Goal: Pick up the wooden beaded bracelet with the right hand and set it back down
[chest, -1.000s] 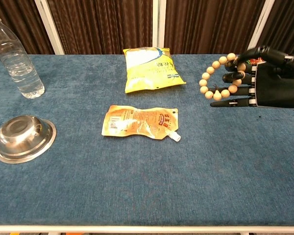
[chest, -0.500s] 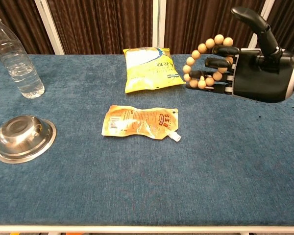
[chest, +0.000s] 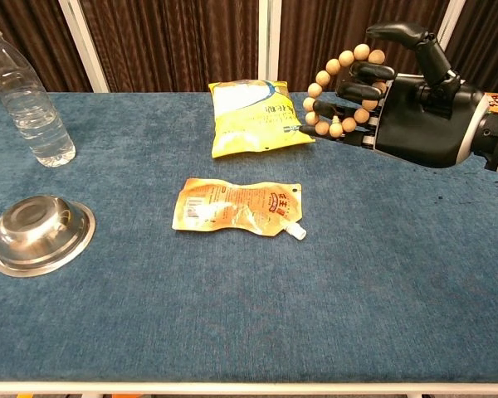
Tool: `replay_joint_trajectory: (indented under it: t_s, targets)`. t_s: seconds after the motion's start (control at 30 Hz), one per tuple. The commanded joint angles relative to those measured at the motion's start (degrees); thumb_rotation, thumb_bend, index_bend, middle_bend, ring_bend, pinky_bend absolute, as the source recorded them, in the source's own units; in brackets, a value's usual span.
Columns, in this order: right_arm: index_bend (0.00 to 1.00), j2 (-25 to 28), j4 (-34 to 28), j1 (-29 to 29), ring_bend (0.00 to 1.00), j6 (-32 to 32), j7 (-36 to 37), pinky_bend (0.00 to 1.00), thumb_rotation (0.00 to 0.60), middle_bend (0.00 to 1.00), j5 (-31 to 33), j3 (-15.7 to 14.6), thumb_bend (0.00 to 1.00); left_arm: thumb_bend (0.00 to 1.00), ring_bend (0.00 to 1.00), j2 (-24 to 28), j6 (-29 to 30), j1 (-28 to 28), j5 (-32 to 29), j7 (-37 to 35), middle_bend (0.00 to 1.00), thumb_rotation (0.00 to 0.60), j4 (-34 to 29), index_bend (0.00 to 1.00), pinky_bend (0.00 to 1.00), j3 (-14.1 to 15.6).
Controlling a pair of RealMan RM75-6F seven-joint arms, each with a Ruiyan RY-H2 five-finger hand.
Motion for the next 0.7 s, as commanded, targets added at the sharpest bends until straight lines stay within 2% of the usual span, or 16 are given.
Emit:
replay_joint_trajectory:
  t_s: [0.03,0.13,0.33,0.7]
  targets:
    - [0.81,0.4,-1.2,-0.5,0.42,-0.9,-6.1,0.0,0.297,0.76,2.6,0.5,0.44,0.0,0.0,0.0,-0.1,-0.2,0.0,0.0,0.01,0.6,0.0,0.15,0.04,-0.1]
    - [0.81,0.4,-1.5,-1.1,0.42,-1.0,-9.4,0.0,0.296,0.77,3.9,0.8,0.49,0.0,0.0,-0.1,-0.3,-0.3,0.1,-0.1,0.01,0.6,0.1,0.15,0.04,-0.1]
    - [0.81,0.6,-2.0,-2.2,0.42,-1.0,-13.2,0.0,0.296,0.77,5.4,1.3,0.52,0.0,0.0,-0.2,-0.1,-0.3,0.0,-0.2,0.01,0.6,0.3,0.15,0.04,-0.2]
    - [0.81,0.5,-2.6,-3.3,0.42,-1.2,-18.7,0.0,0.29,0.76,6.4,2.3,0.71,0.0,0.0,-0.4,-0.1,-0.2,0.0,-0.6,0.01,0.6,0.7,0.15,0.04,-0.1]
